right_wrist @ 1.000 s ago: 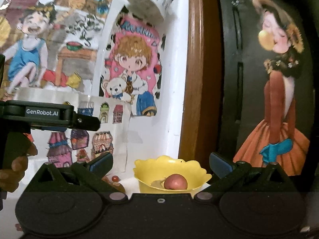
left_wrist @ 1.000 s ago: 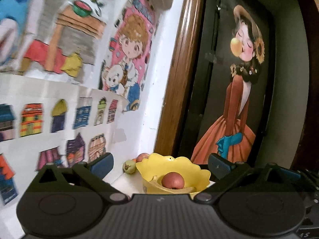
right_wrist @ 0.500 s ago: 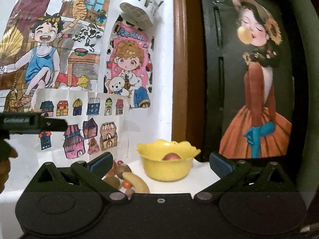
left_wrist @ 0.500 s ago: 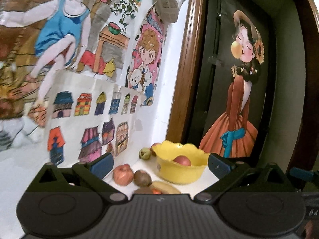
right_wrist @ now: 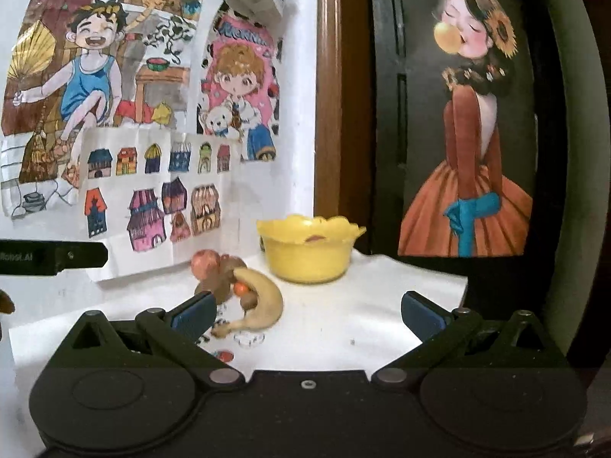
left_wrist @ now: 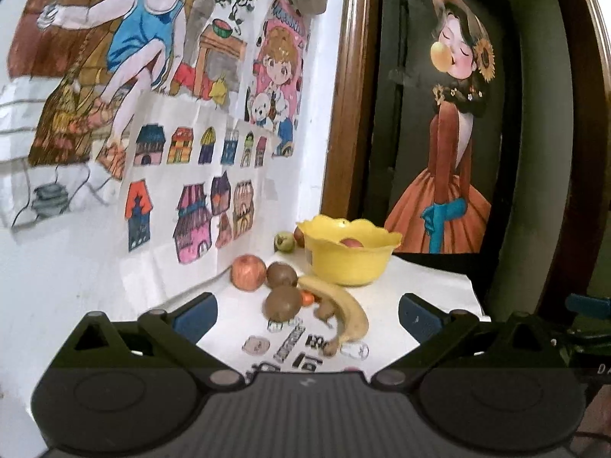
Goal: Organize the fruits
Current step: 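Withdraw both tools from the bowl back toward the remaining fruit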
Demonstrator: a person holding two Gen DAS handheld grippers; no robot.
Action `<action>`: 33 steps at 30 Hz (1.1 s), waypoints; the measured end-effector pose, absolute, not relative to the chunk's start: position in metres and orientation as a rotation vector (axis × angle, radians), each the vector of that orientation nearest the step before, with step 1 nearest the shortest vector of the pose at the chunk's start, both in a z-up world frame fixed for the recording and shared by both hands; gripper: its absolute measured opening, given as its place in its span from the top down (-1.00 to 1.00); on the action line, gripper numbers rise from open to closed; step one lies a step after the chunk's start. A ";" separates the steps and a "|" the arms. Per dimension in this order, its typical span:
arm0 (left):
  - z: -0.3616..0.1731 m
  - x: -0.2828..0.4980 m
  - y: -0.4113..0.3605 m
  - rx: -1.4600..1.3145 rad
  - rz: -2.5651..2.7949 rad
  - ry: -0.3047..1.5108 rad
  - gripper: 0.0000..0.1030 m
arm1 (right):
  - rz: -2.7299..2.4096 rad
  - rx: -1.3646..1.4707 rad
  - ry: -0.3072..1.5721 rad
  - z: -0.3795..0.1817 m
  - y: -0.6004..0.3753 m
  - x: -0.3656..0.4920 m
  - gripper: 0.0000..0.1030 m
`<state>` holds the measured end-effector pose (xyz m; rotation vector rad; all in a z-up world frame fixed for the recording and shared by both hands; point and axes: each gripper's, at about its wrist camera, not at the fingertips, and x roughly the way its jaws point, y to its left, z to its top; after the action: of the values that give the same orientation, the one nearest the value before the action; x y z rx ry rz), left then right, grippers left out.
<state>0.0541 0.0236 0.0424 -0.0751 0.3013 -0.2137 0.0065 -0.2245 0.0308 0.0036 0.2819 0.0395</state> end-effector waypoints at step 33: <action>0.008 0.092 0.038 -0.062 -0.161 0.512 -0.99 | 0.111 -0.022 0.466 -0.006 -0.219 0.056 -0.99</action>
<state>0.0921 0.0382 0.0080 -0.0621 0.5121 -0.1612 0.0564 -0.2185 -0.0058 -0.0222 0.4660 0.1109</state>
